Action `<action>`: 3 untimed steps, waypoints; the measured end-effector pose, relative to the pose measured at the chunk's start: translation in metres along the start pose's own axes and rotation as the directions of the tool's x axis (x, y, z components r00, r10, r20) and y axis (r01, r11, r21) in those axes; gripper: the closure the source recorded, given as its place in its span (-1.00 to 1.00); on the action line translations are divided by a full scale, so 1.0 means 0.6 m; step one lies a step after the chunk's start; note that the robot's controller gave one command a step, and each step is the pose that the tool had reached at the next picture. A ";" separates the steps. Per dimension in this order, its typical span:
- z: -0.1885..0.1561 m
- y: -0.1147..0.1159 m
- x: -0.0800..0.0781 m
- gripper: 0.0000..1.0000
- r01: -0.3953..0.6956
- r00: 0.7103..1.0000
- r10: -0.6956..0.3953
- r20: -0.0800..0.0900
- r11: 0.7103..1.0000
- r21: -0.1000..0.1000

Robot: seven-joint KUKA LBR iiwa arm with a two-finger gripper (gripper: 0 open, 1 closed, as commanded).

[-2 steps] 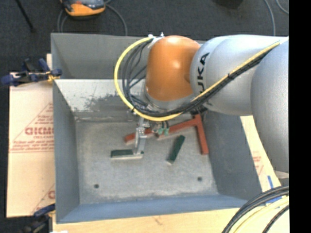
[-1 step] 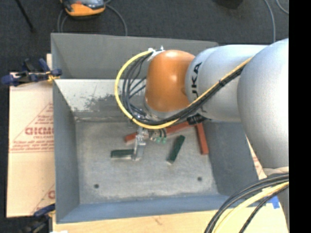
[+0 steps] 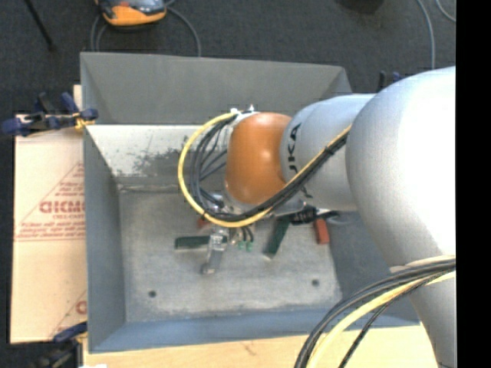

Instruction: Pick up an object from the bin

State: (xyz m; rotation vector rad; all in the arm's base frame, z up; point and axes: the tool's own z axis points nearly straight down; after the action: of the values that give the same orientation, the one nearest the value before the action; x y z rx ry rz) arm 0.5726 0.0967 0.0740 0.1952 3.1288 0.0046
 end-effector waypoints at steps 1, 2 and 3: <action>0.008 0.014 -0.002 -1.00 -0.052 0.999 0.052 0.001 0.999 0.002; -0.001 0.060 -0.043 1.00 0.046 0.999 -0.046 0.006 0.999 0.001; -0.001 0.060 -0.043 1.00 0.045 0.999 -0.045 0.006 0.999 0.001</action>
Offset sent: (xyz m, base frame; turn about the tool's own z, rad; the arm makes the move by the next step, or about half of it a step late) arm 0.0255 0.0341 -0.0040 -0.0472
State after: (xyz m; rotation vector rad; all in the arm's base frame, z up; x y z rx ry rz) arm 0.6026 0.1292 0.0750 0.1245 3.1263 0.0029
